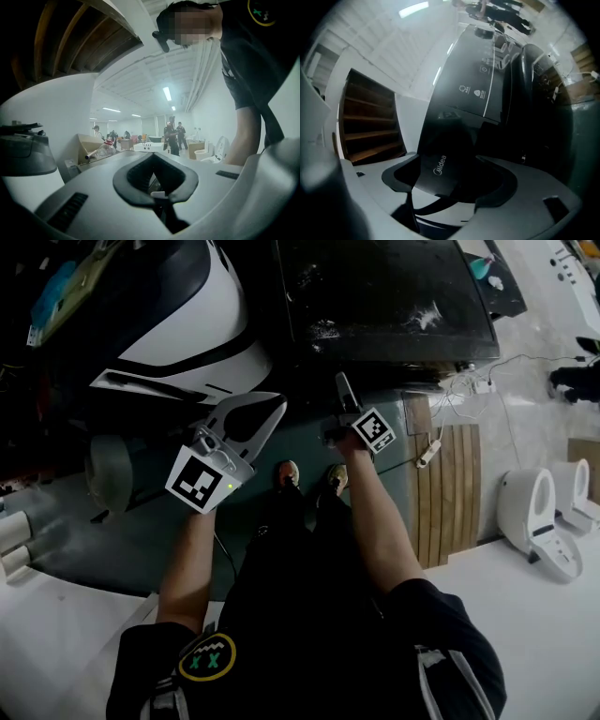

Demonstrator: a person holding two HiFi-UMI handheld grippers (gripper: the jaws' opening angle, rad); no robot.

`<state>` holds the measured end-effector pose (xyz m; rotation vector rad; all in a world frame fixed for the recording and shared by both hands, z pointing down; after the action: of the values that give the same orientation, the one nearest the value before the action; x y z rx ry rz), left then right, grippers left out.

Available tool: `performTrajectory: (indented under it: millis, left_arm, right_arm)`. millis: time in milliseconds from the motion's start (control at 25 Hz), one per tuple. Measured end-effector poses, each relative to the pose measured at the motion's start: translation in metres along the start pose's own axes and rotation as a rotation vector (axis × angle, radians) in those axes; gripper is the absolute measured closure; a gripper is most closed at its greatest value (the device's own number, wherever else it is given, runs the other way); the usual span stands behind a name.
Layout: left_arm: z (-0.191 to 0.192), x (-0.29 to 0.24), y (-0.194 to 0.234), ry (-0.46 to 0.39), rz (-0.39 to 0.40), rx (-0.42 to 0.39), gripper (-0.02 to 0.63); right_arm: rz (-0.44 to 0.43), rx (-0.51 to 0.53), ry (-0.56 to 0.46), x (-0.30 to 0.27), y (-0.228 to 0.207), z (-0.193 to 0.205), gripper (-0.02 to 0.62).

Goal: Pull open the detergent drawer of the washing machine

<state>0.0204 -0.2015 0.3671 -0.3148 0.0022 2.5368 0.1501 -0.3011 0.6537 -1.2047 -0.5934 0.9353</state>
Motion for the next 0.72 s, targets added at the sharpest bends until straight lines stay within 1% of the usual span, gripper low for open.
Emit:
performTrajectory:
  millis: [40, 120, 280, 400, 520, 600, 720]
  left_arm:
    - [0.000, 0.000, 0.000, 0.001, 0.000, 0.002, 0.586]
    - [0.002, 0.001, 0.001, 0.006, 0.001, 0.004, 0.586]
    - [0.005, 0.002, 0.000, 0.025, 0.002, 0.009, 0.586]
    - [0.006, 0.001, 0.000, 0.036, 0.005, 0.005, 0.586]
    - [0.008, 0.001, -0.002, 0.051, 0.015, 0.003, 0.586]
    - [0.010, 0.001, -0.003, 0.063, 0.019, -0.001, 0.586]
    - [0.013, 0.001, -0.003, 0.070, 0.021, 0.002, 0.586]
  right_arm:
    - [-0.022, -0.024, -0.017, -0.004, 0.000, -0.002, 0.213]
    - [-0.059, -0.039, -0.033, -0.011, 0.000, -0.005, 0.213]
    - [-0.138, -0.069, -0.034, -0.017, -0.006, -0.004, 0.209]
    - [-0.234, -0.100, -0.049, -0.023, -0.006, -0.004, 0.203]
    - [-0.326, -0.133, -0.065, -0.026, -0.005, -0.004, 0.224]
    - [-0.351, -0.143, -0.068, -0.026, -0.007, -0.003, 0.235]
    - [-0.364, -0.148, -0.064, -0.027, -0.007, -0.003, 0.245]
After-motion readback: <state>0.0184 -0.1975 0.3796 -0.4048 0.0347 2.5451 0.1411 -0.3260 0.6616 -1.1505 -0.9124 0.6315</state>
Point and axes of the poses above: the fingertips, and each gripper's own axes: x backward along the fingers, y to its left, z out of its underside, the point moved 1 cm from there along x, backward along the fingers, and after that the axes turned 10 degrees about y, right-handed, at the moved point
